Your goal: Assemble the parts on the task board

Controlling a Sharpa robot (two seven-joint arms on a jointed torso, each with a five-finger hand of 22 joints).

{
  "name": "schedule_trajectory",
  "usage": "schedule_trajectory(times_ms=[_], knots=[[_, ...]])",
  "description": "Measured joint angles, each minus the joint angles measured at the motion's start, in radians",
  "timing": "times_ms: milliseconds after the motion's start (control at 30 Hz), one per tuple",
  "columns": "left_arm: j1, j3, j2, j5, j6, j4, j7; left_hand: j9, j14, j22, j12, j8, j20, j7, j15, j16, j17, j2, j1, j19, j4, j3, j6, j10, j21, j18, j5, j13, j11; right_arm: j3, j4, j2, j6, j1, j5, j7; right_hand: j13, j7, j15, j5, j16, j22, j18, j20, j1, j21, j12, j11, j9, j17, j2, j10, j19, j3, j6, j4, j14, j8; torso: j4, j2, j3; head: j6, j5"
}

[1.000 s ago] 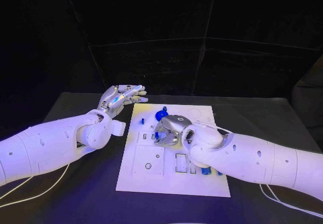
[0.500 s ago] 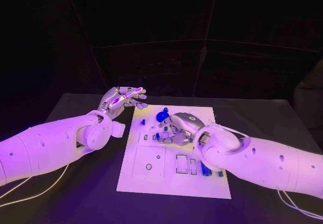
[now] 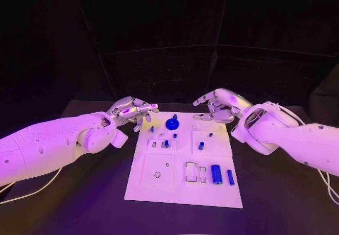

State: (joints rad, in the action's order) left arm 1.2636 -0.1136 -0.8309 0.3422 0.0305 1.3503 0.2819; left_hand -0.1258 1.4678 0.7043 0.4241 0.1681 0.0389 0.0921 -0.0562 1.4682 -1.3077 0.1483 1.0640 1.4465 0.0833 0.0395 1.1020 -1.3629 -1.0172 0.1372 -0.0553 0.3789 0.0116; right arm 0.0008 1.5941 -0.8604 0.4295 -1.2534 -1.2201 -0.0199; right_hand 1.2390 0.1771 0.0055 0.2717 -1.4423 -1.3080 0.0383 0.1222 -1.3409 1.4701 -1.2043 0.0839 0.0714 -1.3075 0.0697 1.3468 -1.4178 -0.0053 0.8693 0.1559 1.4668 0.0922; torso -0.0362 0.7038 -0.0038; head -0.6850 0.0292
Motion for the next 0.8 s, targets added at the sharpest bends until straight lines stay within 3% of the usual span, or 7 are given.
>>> schedule_trajectory(times_ms=[67,133,233,333,400,533,800], knots=[[0.011,0.0,0.002,0.064,-0.036,0.004,-0.087,-0.011,0.001,0.081,0.037,0.014,-0.003,0.0,-0.001,0.012,-0.001,0.005,-0.005,0.004,-0.016,0.008,0.0,0.017,-0.062,-0.015,0.0,0.037,0.001,0.0,-0.008,-0.019,-0.006,-0.008,0.036,-0.004,0.0,0.0,0.0,0.004,0.005,0.0,0.0,-0.003,0.0,-0.003,0.0,0.0,0.0,0.0,0.0,0.0,0.003,-0.003,0.0,-0.003,0.0,0.0,0.0,-0.005,0.002,-0.004,0.002],[0.023,0.0,0.009,0.139,-0.081,0.009,-0.19,-0.033,-0.002,0.156,0.102,0.042,-0.005,-0.007,-0.005,0.034,0.0,0.006,-0.005,0.005,-0.045,0.023,-0.007,0.042,-0.123,-0.016,0.0,0.1,-0.003,0.0,-0.017,-0.035,-0.012,-0.014,0.071,-0.006,0.0,0.0,0.0,0.005,0.009,0.0,0.0,-0.003,0.0,-0.003,0.0,0.0,0.001,0.0,0.0,0.0,0.003,-0.003,0.0,-0.003,0.0,0.0,-0.0008,-0.011,0.0047,-0.009,0.005],[0.036,0.0,0.026,0.223,-0.132,0.009,-0.307,-0.085,-0.001,0.234,0.255,0.114,-0.005,-0.022,-0.014,0.063,0.0,0.014,-0.024,0.005,-0.096,0.051,-0.003,0.053,-0.185,-0.022,0.0,0.24,-0.015,0.0,-0.026,-0.046,-0.018,-0.018,0.103,-0.006,0.0,-0.004,0.0,0.01,0.013,0.0,0.0,-0.003,0.0,-0.007,0.0,0.0,0.001,0.0,0.0,0.0,0.01,-0.003,0.004,-0.003,0.0,0.0,-0.0025,-0.02,0.0089,-0.017,0.007],[0.047,0.0,0.055,0.308,-0.179,0.001,-0.421,-0.155,-0.001,0.298,0.439,0.2,-0.013,-0.038,-0.025,0.097,0.0,0.01,-0.051,0.012,-0.147,0.093,-0.008,0.028,-0.231,-0.03,0.0,0.405,-0.034,0.0,-0.033,-0.049,-0.026,-0.021,0.127,-0.005,0.0,-0.004,0.0,0.01,0.017,0.0,0.0,-0.003,0.0,-0.007,0.0,0.0,0.001,0.0,0.0,0.0,0.01,-0.006,0.004,-0.005,0.0,0.005,-0.0036,-0.027,0.0126,-0.022,0.009],[0.052,0.0,0.083,0.362,-0.206,-0.012,-0.493,-0.254,-0.001,0.334,0.542,0.305,-0.023,-0.045,-0.031,0.1,0.0,0.02,-0.032,0.001,-0.198,0.143,-0.081,0.064,-0.261,-0.038,0.0,0.49,-0.039,0.0,-0.037,-0.05,-0.031,-0.022,0.138,-0.002,0.0,-0.004,0.0,0.014,0.019,0.0,0.0,-0.006,0.0,-0.012,0.0,0.0,0.001,0.0,0.0,0.0,0.013,-0.008,0.004,-0.003,0.0,0.005,-0.0037,-0.03,0.0143,-0.025,0.01],[0.058,0.0,0.135,0.435,-0.241,-0.038,-0.605,-0.315,-0.001,0.362,0.581,0.368,-0.024,-0.044,-0.031,0.1,0.0,0.017,-0.03,0.001,-0.24,0.185,-0.127,0.071,-0.277,-0.038,0.0,0.521,-0.033,0.0,-0.045,-0.049,-0.039,-0.023,0.151,0.005,0.0,-0.004,0.0,0.022,0.025,0.0,0.0,-0.006,0.0,-0.012,0.0,0.0,0.001,0.004,0.0,0.0,0.013,-0.014,0.004,-0.003,0.0,0.005,-0.0037,-0.035,0.0174,-0.03,0.012],[0.062,-0.001,0.215,0.502,-0.273,-0.087,-0.747,-0.361,-0.001,0.394,0.606,0.41,-0.023,-0.044,-0.031,0.1,0.0,0.01,-0.014,0.001,-0.27,0.215,-0.159,0.075,-0.298,-0.038,0.005,0.54,-0.037,-0.001,-0.06,-0.039,-0.063,-0.024,0.163,0.029,-0.002,-0.007,0.0,0.034,0.04,0.0,0.016,-0.01,0.0,-0.026,0.0,0.0,0.001,0.024,0.0,0.0,0.031,-0.028,0.007,0.0,0.0,0.013,-0.0037,-0.037,0.0182,-0.031,0.015]])
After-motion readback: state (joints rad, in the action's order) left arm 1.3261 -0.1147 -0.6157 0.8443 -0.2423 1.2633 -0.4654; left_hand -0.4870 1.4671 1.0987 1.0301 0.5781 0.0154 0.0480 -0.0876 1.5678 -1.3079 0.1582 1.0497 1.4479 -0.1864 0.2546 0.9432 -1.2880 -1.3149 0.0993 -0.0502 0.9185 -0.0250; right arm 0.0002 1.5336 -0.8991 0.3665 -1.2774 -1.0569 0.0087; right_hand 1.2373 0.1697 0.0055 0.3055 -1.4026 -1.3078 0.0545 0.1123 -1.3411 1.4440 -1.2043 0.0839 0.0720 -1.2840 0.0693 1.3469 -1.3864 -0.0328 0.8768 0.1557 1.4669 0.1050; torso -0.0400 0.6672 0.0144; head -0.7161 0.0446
